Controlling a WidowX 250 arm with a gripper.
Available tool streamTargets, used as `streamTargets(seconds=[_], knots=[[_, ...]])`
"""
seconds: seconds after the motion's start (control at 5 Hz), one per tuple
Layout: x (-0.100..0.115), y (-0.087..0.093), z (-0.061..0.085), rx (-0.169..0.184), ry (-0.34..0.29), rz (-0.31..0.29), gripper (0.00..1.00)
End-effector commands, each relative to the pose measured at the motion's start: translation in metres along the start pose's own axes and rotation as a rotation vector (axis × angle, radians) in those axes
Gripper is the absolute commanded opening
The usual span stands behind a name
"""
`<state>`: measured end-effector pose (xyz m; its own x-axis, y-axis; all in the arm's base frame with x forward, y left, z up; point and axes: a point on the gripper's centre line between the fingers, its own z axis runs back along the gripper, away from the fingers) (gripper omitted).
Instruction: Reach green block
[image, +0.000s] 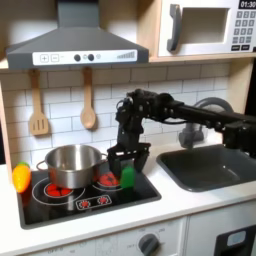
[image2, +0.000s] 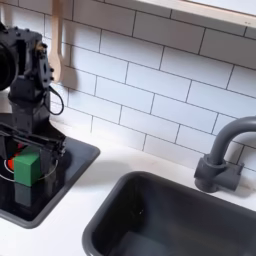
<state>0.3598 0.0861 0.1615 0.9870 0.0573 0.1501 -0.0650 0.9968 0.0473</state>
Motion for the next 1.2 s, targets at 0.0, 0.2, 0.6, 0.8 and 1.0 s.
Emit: streamTargets(seconds=[0.0, 0.2, 0.6, 0.8, 1.0], knots=[[0.002, 0.006, -0.012, -0.005, 0.028, -0.007, 1.0], [0.002, 0.003, -0.018, -0.006, 0.047, -0.01, 1.0], [-0.003, 0.003, -0.029, -0.01, 0.094, -0.015, 1.0], [-0.006, 0.004, -0.032, -0.024, 0.125, -0.014, 1.0], [-0.003, 0.006, -0.026, -0.016, 0.099, -0.012, 1.0]])
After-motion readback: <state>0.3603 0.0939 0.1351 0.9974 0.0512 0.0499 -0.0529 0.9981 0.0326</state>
